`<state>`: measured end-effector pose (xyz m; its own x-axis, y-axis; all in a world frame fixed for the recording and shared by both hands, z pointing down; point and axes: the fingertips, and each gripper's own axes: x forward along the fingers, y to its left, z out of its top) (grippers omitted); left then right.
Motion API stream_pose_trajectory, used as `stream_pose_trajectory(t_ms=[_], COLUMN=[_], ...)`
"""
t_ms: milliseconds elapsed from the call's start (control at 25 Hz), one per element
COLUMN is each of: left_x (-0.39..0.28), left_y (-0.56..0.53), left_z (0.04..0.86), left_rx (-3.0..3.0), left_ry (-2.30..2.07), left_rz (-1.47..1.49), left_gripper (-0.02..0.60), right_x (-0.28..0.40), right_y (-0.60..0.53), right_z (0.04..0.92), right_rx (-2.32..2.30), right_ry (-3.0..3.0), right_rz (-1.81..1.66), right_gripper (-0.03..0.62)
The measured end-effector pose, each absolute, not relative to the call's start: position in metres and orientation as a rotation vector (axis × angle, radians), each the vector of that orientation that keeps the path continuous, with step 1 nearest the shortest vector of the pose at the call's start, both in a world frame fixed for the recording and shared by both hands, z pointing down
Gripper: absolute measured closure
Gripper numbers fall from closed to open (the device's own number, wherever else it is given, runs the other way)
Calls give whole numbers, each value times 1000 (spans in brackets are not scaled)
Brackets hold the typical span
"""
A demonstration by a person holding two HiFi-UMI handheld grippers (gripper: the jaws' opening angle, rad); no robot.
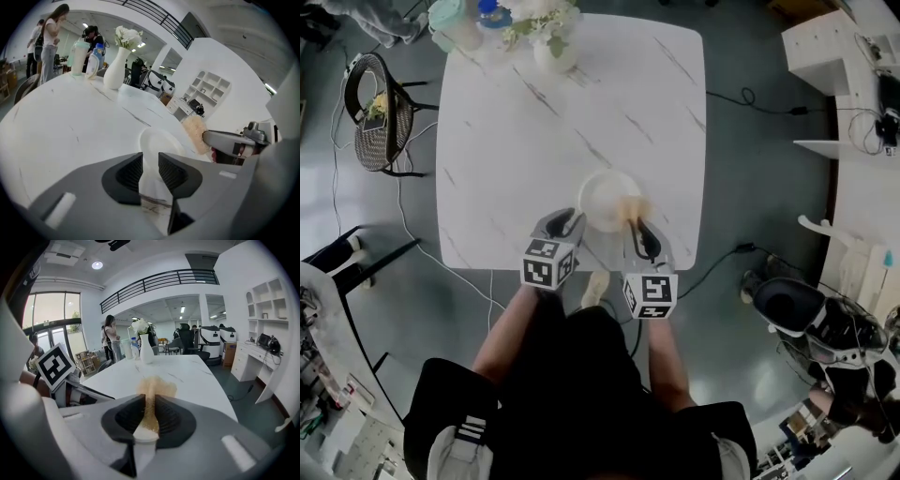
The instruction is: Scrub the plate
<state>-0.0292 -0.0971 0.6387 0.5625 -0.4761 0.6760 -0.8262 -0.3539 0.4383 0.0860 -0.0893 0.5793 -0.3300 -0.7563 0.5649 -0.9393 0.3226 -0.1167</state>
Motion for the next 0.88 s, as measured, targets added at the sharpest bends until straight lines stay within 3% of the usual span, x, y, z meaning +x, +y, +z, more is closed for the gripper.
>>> stream_pose_trajectory(t_ms=[120, 320, 560, 880], left_x=[-27, -23, -25, -25], left_y=[-99, -101, -104, -108], left_z=[648, 661, 665, 664], left_rx=[1967, 1922, 1918, 1933], left_ry=[-1029, -998, -1013, -1021], left_rz=[581, 607, 626, 581], left_gripper=[433, 428, 510, 529], right_x=[85, 80, 75, 50], right_y=[-94, -101, -105, -122], right_z=[581, 581, 587, 580], right_rx=[1497, 1487, 1472, 1420], right_ry=[-2185, -2193, -2200, -2260], right_rz=[603, 605, 617, 582], right_gripper=[526, 526, 526, 526])
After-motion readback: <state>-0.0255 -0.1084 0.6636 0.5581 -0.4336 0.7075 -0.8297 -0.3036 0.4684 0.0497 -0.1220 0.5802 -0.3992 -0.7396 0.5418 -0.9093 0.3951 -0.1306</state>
